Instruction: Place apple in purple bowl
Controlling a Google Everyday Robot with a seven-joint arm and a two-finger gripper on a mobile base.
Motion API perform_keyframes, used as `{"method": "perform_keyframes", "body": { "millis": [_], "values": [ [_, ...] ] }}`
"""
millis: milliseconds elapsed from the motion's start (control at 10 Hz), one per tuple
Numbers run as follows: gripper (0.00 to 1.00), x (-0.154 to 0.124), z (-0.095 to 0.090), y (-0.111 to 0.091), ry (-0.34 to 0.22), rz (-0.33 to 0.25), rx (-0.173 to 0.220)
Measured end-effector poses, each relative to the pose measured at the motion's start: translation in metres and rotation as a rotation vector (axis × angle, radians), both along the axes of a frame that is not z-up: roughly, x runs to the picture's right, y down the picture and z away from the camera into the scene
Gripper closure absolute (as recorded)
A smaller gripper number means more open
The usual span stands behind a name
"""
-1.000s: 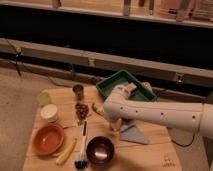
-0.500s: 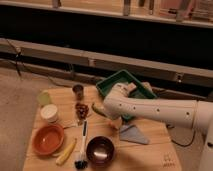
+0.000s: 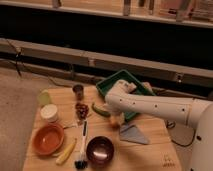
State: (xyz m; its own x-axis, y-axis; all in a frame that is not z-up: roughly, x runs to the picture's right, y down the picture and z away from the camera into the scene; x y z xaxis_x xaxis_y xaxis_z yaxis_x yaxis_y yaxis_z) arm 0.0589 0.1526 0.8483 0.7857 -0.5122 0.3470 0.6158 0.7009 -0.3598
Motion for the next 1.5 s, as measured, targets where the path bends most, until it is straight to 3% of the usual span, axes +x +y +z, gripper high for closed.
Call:
{"method": "perform_keyframes", "body": {
  "millis": [100,300,1000,1200,1500],
  "values": [
    [0.20,0.003,0.003,0.000,0.007,0.001,-0.004],
    [0.30,0.010,0.010,0.003,0.027,0.010,-0.018],
    [0.98,0.016,-0.003,0.009,0.038,0.042,-0.011],
    [0.98,0.017,-0.007,0.009,0.040,0.047,-0.007],
    [0.68,0.013,-0.015,0.005,0.018,0.047,0.003]
  ]
}}
